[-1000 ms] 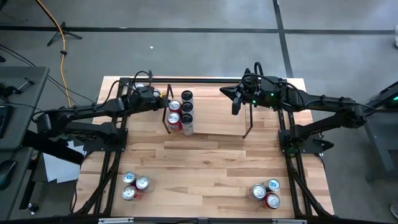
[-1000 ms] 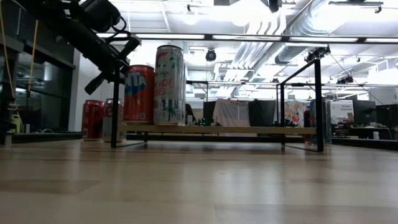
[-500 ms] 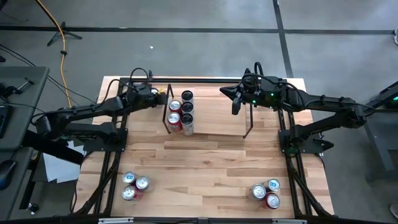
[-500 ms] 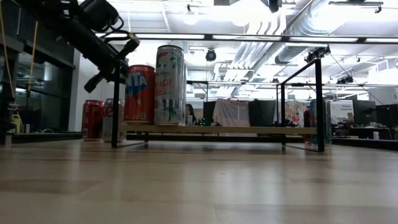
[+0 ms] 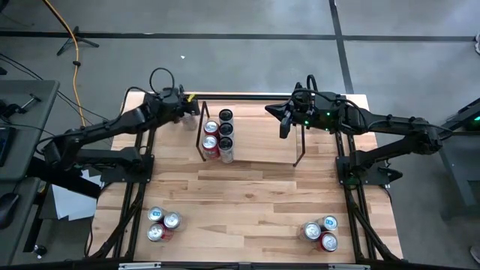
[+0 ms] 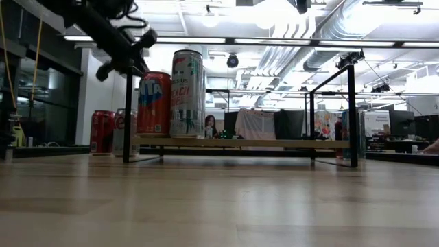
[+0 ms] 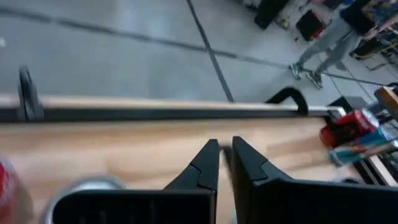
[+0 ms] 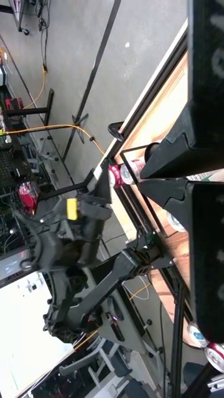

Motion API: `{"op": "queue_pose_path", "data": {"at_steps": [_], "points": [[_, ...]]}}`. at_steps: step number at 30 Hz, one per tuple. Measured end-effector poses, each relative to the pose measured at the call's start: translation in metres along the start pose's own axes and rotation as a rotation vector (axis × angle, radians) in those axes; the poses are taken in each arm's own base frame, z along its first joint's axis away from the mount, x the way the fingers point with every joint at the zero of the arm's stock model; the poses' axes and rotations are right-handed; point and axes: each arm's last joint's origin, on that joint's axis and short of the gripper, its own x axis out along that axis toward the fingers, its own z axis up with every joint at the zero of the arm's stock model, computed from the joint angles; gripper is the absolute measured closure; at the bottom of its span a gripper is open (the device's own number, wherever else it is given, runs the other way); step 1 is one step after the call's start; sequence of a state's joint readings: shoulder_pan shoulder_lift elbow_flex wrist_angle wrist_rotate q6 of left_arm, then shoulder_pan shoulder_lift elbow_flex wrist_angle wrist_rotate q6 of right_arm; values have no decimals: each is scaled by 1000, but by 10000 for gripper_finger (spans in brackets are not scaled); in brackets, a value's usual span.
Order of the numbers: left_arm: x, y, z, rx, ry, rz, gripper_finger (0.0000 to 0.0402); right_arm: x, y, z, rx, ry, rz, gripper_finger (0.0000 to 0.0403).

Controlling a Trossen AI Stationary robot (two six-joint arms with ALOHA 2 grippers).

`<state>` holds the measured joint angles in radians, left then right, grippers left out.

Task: Place canned beverage on shelf
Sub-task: Put the top right blue soda can on the shelf

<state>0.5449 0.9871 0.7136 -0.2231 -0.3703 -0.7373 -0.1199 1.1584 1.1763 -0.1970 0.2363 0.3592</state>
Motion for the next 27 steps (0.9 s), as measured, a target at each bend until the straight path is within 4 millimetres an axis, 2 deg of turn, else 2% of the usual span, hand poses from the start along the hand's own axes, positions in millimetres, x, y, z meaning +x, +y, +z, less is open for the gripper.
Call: {"op": "queue_pose_path", "data": {"at_steps": [8, 12, 14, 17, 20, 24, 27], "points": [[-22, -30, 45, 157, -114, -121, 401, 0, -1, 0, -17, -1, -4, 402], [-48, -49, 67, 244, -127, -341, 401, 0, -1, 0, -26, -1, -4, 402], [-66, -56, 72, 291, -119, -485, 401, 0, -1, 0, -26, -1, -4, 402], [-92, -57, 68, 341, -133, -626, 401, 0, -1, 0, -26, -1, -4, 402], [-113, -49, 55, 347, -160, -711, 401, 0, -1, 0, -27, -1, -4, 402], [-130, -36, 32, 270, -258, -853, 401, 0, -1, 0, -27, -1, -4, 402], [-134, -30, 21, 242, -337, -934, 401, 0, -1, 0, -29, -1, -4, 402]]}}
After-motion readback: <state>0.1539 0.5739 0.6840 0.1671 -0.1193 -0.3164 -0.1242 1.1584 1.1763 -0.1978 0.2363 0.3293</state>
